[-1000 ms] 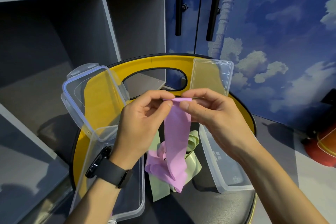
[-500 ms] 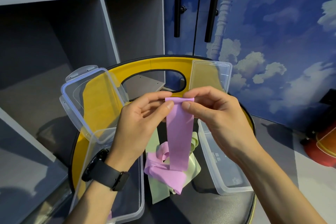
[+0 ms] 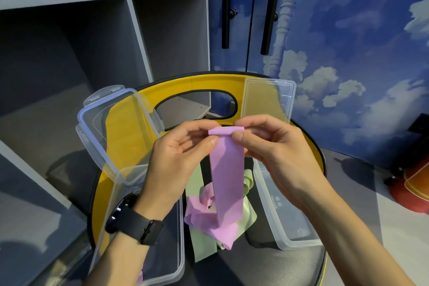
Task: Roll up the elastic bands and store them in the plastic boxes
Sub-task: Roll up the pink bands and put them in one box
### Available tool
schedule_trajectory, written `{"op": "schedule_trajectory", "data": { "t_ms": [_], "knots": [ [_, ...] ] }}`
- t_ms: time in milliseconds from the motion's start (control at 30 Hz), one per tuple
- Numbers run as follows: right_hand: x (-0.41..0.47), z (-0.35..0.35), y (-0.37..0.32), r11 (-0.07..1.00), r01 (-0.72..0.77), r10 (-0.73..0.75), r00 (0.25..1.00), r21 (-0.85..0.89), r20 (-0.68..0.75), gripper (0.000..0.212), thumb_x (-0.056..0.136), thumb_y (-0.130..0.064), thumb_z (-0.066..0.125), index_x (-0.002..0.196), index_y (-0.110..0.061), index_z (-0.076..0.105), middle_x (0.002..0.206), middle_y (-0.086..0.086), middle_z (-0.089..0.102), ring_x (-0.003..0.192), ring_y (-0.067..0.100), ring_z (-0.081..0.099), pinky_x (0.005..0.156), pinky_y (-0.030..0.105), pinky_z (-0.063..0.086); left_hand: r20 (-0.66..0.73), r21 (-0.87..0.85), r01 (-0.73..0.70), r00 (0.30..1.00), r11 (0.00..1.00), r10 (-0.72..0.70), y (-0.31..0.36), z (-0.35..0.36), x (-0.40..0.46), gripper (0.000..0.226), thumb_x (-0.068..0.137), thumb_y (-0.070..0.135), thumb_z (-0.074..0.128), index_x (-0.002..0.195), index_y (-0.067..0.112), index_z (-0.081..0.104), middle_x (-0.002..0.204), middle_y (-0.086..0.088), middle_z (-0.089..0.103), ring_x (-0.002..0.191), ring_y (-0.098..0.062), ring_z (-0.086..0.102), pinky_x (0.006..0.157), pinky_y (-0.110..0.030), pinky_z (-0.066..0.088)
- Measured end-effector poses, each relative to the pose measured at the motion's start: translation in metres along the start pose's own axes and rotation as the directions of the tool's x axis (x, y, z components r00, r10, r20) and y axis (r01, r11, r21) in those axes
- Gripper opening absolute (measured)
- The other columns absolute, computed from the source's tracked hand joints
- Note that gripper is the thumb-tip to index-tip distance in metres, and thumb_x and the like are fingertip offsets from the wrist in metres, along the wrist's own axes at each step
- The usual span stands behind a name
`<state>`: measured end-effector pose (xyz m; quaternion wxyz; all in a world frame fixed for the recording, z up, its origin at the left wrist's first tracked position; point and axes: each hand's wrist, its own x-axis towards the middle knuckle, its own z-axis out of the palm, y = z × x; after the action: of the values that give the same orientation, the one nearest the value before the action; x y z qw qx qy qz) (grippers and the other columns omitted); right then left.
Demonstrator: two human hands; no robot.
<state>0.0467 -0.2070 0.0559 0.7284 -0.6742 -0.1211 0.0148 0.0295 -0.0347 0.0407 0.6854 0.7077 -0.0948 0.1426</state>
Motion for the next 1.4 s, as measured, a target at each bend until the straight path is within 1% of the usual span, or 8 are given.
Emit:
{"op": "schedule_trajectory", "data": {
  "t_ms": [200, 300, 533, 700, 800, 1033, 1267, 1400],
  "knots": [
    [0.0008, 0.0002, 0.0032, 0.999, 0.037, -0.037, 0.999, 0.000, 0.007, 0.011, 0.082, -0.004, 0.070, 0.092, -0.010, 0.072, 0.080, 0.004, 0.074, 0.076, 0.013, 0.067, 0.074, 0.030, 0.055, 0.025, -0.022, 0.044, 0.999, 0.999, -0.043, 0.0025, 0.0023, 0.0005, 0.024, 0.077, 0.025, 0.069, 0.101, 0.030, 0.070, 0.097, 0.005, 0.075, 0.092, -0.011, 0.070, 0.076, -0.023, 0.055],
    [0.0009, -0.0005, 0.0036, 0.999, 0.047, -0.047, 0.999, 0.010, 0.022, 0.012, 0.082, -0.002, 0.069, 0.092, -0.009, 0.071, 0.080, 0.003, 0.074, 0.074, 0.011, 0.067, 0.072, 0.026, 0.054, 0.013, -0.011, 0.033, 0.999, 0.999, -0.033, 0.0011, 0.0018, 0.0001, 0.018, 0.080, 0.021, 0.068, 0.094, 0.030, 0.073, 0.091, 0.001, 0.075, 0.085, -0.013, 0.069, 0.074, -0.026, 0.056],
    [0.0022, -0.0002, 0.0071, 0.999, 0.004, -0.007, 0.998, 0.046, 0.060, 0.026, 0.082, -0.001, 0.069, 0.106, -0.009, 0.067, 0.097, 0.010, 0.076, 0.084, 0.014, 0.070, 0.078, 0.026, 0.056, 0.009, 0.008, 0.019, 1.000, 1.000, -0.019, 0.0028, 0.0001, 0.0005, 0.021, 0.085, 0.006, 0.066, 0.094, 0.024, 0.072, 0.092, 0.004, 0.075, 0.089, -0.012, 0.069, 0.076, -0.022, 0.054],
    [0.0002, 0.0008, 0.0058, 0.999, -0.033, 0.035, 0.996, -0.023, 0.088, 0.024, 0.082, -0.021, 0.067, 0.104, -0.011, 0.070, 0.093, 0.006, 0.076, 0.088, 0.018, 0.072, 0.080, 0.036, 0.060, 0.010, 0.015, 0.004, 1.000, 1.000, -0.004, 0.0024, -0.0014, -0.0003, 0.022, 0.085, 0.002, 0.065, 0.093, 0.022, 0.071, 0.091, 0.005, 0.075, 0.090, -0.011, 0.069, 0.076, -0.020, 0.055],
    [0.0004, 0.0012, 0.0052, 1.000, -0.020, 0.020, 0.998, 0.005, 0.066, 0.017, 0.085, -0.015, 0.065, 0.101, -0.009, 0.070, 0.089, 0.006, 0.076, 0.085, 0.019, 0.071, 0.078, 0.036, 0.059, 0.028, 0.006, 0.013, 1.000, 1.000, -0.014, 0.0017, -0.0018, -0.0002, 0.026, 0.084, -0.001, 0.065, 0.094, 0.022, 0.072, 0.096, 0.005, 0.075, 0.094, -0.010, 0.068, 0.078, -0.020, 0.053],
    [0.0005, 0.0005, 0.0061, 0.999, -0.024, 0.026, 0.999, -0.025, 0.043, 0.016, 0.084, -0.010, 0.068, 0.100, -0.011, 0.070, 0.084, 0.005, 0.076, 0.082, 0.017, 0.070, 0.079, 0.040, 0.057, 0.008, -0.015, 0.091, 0.996, 0.996, -0.090, 0.0012, -0.0001, -0.0009, 0.021, 0.078, 0.026, 0.070, 0.099, 0.026, 0.070, 0.095, 0.002, 0.075, 0.089, -0.013, 0.071, 0.074, -0.024, 0.055],
    [-0.0002, -0.0004, 0.0067, 1.000, -0.008, 0.009, 0.998, -0.020, 0.061, 0.015, 0.084, -0.002, 0.067, 0.098, -0.006, 0.070, 0.092, 0.012, 0.075, 0.081, 0.016, 0.069, 0.079, 0.036, 0.058, 0.005, 0.005, 0.077, 0.997, 0.997, -0.077, 0.0019, -0.0015, -0.0007, 0.017, 0.082, 0.011, 0.069, 0.094, 0.022, 0.072, 0.091, 0.003, 0.076, 0.087, -0.011, 0.070, 0.072, -0.018, 0.053],
    [-0.0003, -0.0020, 0.0062, 0.996, -0.079, 0.074, 0.992, 0.045, 0.097, 0.033, 0.075, -0.017, 0.070, 0.106, -0.007, 0.068, 0.096, 0.011, 0.076, 0.086, 0.019, 0.071, 0.081, 0.037, 0.060, -0.003, -0.015, 0.071, 0.997, 0.997, -0.071, 0.0032, -0.0032, -0.0007, 0.018, 0.081, 0.007, 0.069, 0.091, 0.022, 0.073, 0.093, 0.003, 0.076, 0.090, -0.012, 0.071, 0.075, -0.020, 0.055]
  ]
}}
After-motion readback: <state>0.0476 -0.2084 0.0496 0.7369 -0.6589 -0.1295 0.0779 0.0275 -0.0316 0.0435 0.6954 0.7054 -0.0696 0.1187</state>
